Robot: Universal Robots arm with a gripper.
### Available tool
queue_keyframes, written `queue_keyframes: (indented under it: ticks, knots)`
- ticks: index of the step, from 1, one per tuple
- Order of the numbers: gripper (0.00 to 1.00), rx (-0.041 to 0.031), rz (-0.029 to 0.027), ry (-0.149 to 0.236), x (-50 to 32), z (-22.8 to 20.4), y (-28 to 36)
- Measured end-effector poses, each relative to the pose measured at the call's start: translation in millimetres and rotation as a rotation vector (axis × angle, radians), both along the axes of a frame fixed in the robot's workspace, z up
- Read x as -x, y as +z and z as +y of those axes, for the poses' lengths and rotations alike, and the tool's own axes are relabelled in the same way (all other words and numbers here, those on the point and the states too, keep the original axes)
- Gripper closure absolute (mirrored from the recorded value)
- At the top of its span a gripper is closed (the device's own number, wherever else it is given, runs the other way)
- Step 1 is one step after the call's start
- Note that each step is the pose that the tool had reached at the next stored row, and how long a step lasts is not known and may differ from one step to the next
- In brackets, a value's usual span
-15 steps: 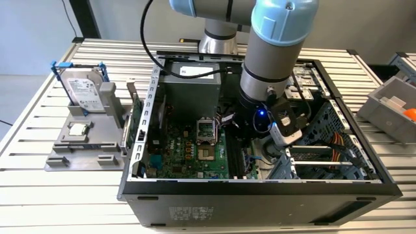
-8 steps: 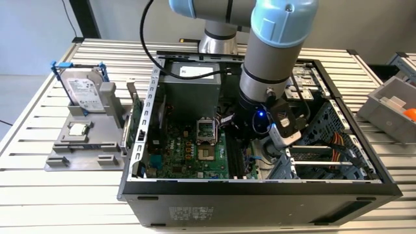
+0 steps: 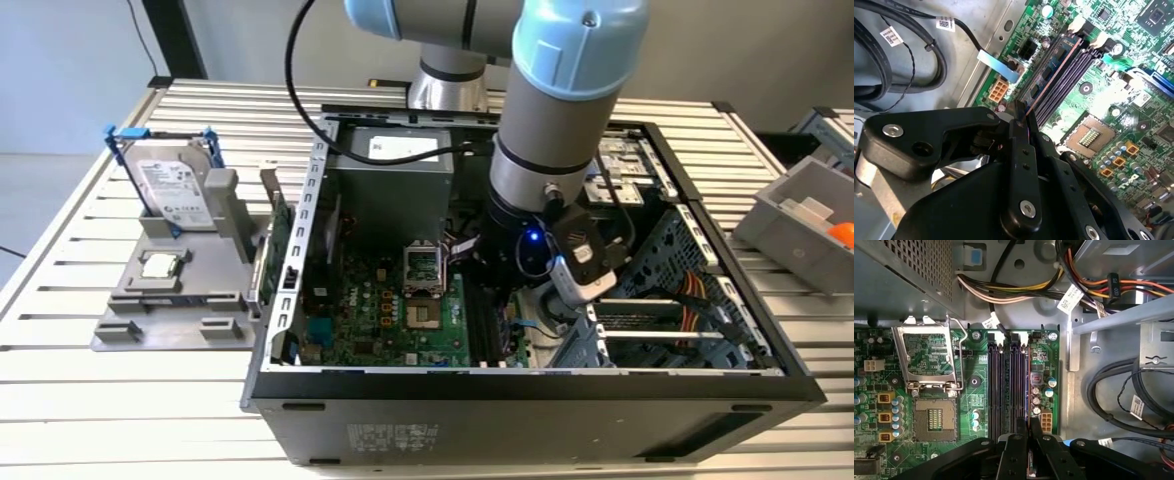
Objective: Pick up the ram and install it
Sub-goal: 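Insert the ram into the slot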
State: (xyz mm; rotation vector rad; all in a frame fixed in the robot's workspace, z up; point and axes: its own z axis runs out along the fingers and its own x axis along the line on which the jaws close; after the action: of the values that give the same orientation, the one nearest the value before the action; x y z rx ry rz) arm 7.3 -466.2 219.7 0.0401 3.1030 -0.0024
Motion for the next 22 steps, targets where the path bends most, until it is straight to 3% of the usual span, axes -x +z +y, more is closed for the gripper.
queue_keyframes:
  ticks: [8,22]
  knots:
    - [1.00,0.0046,0.0001,0.001,1.3,0.1,-4.8]
    - [1.00,0.0047,0.0001,0.001,1.3,2.4,-5.2]
